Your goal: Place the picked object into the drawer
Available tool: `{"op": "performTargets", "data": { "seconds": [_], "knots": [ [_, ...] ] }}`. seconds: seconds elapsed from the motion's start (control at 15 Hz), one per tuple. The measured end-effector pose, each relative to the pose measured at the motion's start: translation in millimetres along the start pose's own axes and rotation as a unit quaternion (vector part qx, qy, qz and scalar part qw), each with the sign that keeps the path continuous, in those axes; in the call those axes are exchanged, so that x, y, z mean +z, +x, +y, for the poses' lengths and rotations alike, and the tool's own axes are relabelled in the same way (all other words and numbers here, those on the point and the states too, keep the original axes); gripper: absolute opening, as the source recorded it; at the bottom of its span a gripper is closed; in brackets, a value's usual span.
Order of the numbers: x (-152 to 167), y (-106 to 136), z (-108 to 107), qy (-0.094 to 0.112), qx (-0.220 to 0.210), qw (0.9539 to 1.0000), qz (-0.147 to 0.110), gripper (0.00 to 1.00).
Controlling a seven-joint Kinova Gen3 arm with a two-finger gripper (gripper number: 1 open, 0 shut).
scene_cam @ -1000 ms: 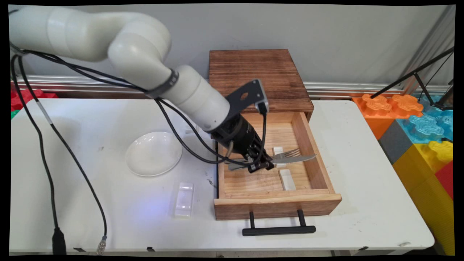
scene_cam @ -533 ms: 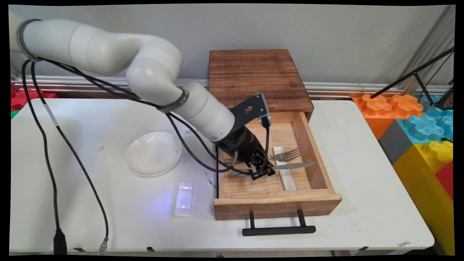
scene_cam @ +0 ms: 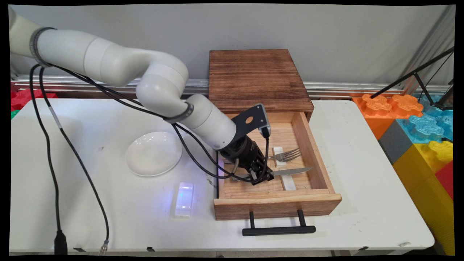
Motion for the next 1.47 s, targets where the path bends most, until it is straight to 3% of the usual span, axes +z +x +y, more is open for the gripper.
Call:
{"op": "performTargets", "data": {
  "seconds": [1.13,1.2,1.47],
  "knots": [
    [22,-17,-9,-0.014,-0.004,0.9999,-0.006,0.00],
    [22,-17,-9,-0.016,-0.004,0.9998,-0.007,1.00],
    [20,-19,-11,-0.021,-0.003,0.9997,-0.010,1.00]
  ]
}}
